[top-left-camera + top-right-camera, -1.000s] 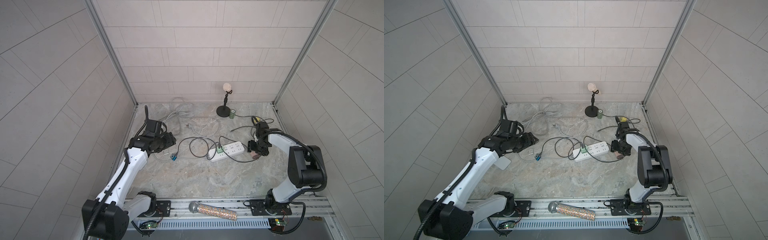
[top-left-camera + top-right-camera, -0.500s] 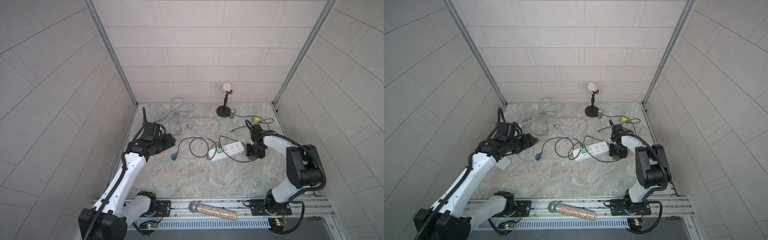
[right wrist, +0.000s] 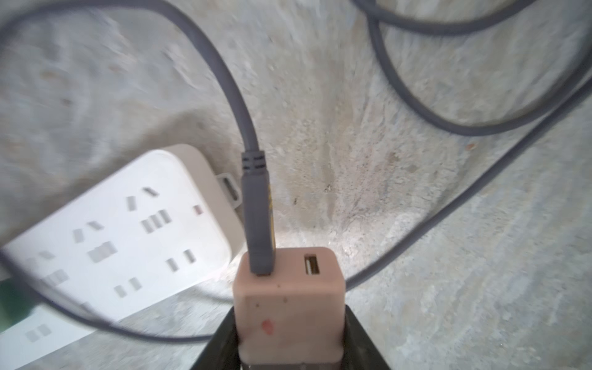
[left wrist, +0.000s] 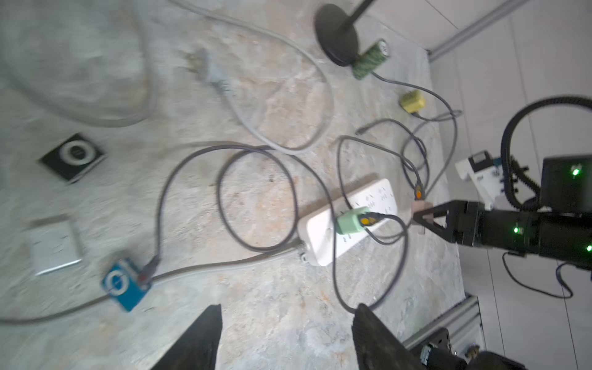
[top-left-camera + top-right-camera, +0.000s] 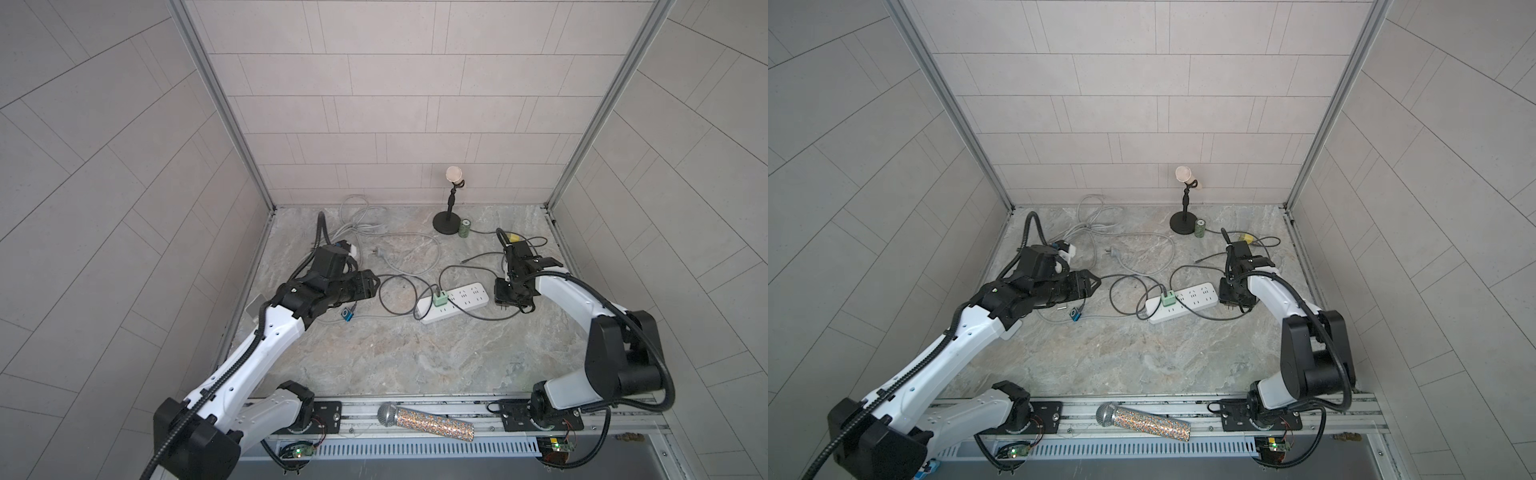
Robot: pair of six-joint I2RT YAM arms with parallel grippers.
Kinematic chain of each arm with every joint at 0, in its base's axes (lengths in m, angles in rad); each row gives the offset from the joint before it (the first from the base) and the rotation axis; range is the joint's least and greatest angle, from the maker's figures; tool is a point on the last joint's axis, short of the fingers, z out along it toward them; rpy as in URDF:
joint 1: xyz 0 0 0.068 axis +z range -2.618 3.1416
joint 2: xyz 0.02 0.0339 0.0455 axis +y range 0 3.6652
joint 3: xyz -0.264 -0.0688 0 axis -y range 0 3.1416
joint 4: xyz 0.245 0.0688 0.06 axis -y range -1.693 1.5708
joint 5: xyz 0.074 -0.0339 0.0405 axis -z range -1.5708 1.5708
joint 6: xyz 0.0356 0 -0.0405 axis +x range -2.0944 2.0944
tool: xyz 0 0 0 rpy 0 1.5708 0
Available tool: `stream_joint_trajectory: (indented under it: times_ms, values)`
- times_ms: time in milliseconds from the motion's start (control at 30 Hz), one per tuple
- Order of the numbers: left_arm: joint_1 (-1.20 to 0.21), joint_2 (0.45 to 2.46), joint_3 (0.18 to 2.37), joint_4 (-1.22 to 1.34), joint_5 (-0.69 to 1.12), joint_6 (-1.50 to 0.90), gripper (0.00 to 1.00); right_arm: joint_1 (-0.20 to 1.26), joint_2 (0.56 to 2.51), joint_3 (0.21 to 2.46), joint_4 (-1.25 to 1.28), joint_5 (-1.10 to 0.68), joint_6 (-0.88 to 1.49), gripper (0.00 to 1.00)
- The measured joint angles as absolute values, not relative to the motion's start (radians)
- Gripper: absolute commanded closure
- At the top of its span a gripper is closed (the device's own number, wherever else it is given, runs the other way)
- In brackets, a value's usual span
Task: Charge mp3
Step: Pick up the plug from the center of the board.
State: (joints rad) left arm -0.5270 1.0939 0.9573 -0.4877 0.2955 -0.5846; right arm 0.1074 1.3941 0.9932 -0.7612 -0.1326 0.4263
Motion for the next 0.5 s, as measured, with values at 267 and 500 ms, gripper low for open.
stream_joint_trajectory:
  times_ms: [267,500]
  values:
    - [-0.879,1.26,0.969,-0.074,0.25,-0.586,0.26,0.223,1.061,1.117,-0.765,-0.194,0.588,0.91]
    - [-0.967,1.47,1.074,0.039,0.247,-0.594,0.28,0.344,1.061,1.196,-0.774,-0.192,0.694,0.91]
